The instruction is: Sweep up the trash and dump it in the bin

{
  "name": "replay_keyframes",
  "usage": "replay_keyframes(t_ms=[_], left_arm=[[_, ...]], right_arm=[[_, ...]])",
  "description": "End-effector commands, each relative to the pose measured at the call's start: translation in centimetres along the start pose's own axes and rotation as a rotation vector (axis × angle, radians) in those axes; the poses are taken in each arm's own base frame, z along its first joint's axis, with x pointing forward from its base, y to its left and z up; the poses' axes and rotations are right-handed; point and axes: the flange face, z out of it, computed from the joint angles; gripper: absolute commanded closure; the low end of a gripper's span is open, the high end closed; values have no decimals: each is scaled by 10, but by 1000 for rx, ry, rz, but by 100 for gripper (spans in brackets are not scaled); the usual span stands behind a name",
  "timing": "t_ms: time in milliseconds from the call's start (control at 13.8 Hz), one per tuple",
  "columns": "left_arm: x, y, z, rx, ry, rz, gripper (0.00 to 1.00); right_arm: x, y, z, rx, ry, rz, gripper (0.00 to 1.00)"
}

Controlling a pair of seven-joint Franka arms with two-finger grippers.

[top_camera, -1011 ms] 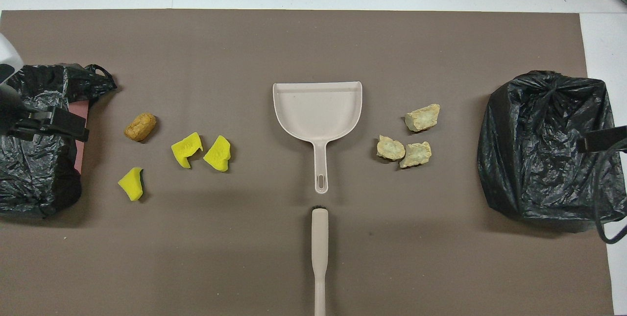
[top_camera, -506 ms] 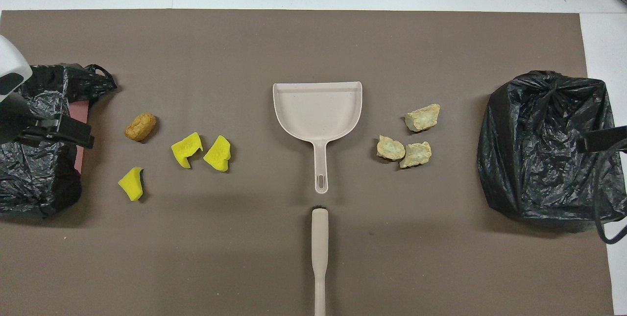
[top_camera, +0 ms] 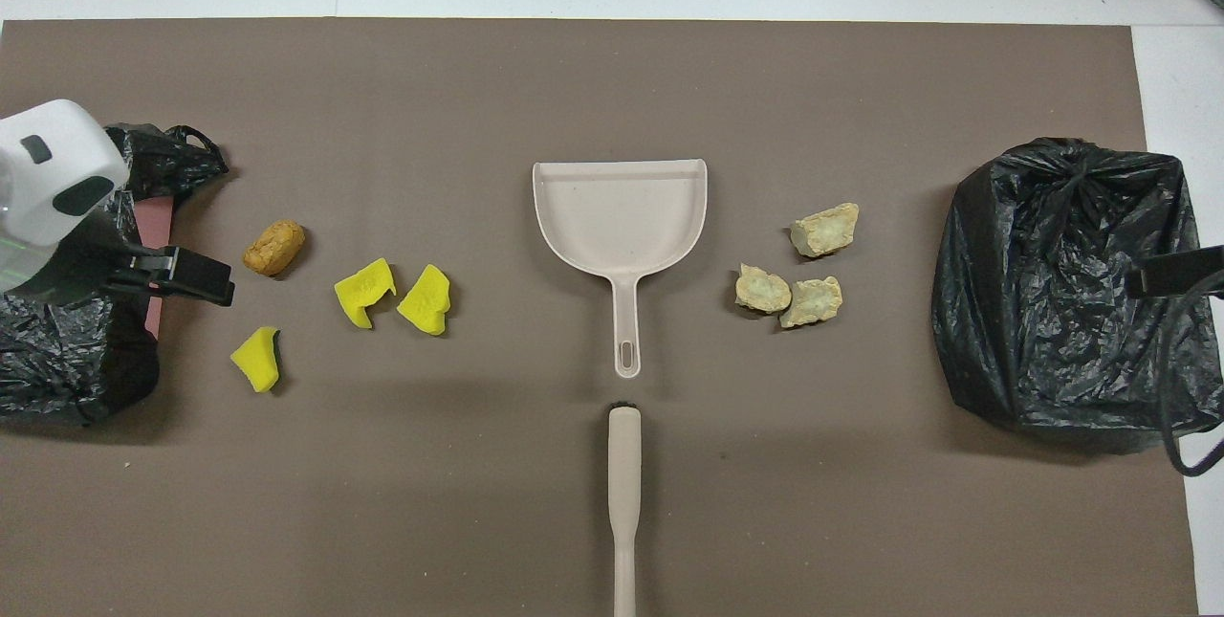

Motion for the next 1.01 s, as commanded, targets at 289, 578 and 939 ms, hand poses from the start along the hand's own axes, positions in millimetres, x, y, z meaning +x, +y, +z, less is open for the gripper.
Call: replay_keyframes(t_ms=[289, 578, 939], left_arm=[[-42, 100, 46, 6, -17, 53, 0], [-72, 177, 99, 1, -77, 59, 0], [-111, 284, 174, 0, -14, -28, 0]], right_arm=[[-2, -1, 1, 20, 9, 7, 0], [-2, -1, 1, 20, 9, 7, 0], [-2, -1, 1, 20, 9, 7, 0]])
